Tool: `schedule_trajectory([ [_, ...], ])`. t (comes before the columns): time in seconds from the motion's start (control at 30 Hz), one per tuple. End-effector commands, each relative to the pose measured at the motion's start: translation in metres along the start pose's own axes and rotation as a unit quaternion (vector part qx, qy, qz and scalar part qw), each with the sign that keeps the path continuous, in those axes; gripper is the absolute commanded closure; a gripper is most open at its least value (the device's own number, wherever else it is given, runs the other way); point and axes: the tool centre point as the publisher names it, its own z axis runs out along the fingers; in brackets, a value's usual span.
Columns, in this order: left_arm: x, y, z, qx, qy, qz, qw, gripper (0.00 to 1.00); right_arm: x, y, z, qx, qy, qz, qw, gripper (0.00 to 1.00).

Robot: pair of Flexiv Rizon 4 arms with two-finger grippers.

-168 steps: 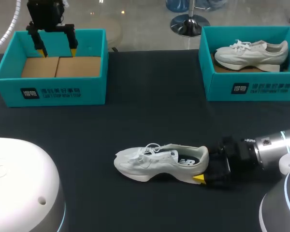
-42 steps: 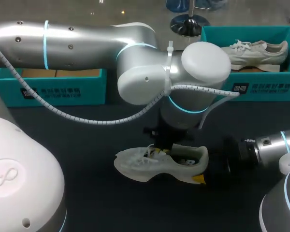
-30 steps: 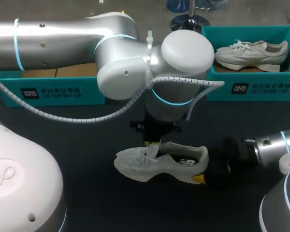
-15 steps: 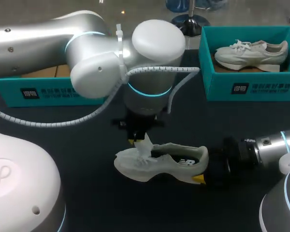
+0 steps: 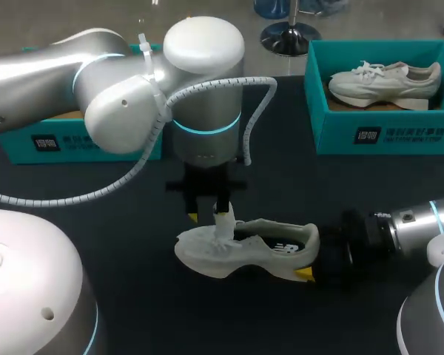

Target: Take the shoe out of the shoebox, open the shoe tongue, remove and reinsert the insole, then place the shoe into the shoebox

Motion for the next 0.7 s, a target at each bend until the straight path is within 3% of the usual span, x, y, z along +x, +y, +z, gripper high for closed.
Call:
schedule_trajectory([
  [0.03, 0.004, 0.0, 0.011, -0.008, 0.008, 0.0, 1.0, 0.67, 0.002, -0.008, 0.003, 0.002, 0.0, 0.001, 1.0, 1.0],
  [0.13, 0.007, 0.0, 0.013, -0.013, 0.011, 0.0, 1.0, 1.0, 0.002, -0.008, 0.003, 0.002, 0.0, 0.001, 1.0, 1.0],
  [0.33, 0.008, -0.002, 0.01, -0.017, 0.014, 0.001, 1.0, 1.0, 0.002, -0.008, 0.003, 0.002, 0.0, 0.001, 1.0, 1.0],
  [0.7, -0.025, -0.006, 0.007, -0.013, 0.033, -0.005, 0.999, 1.0, 0.002, -0.008, 0.003, 0.002, 0.0, 0.001, 1.0, 1.0],
])
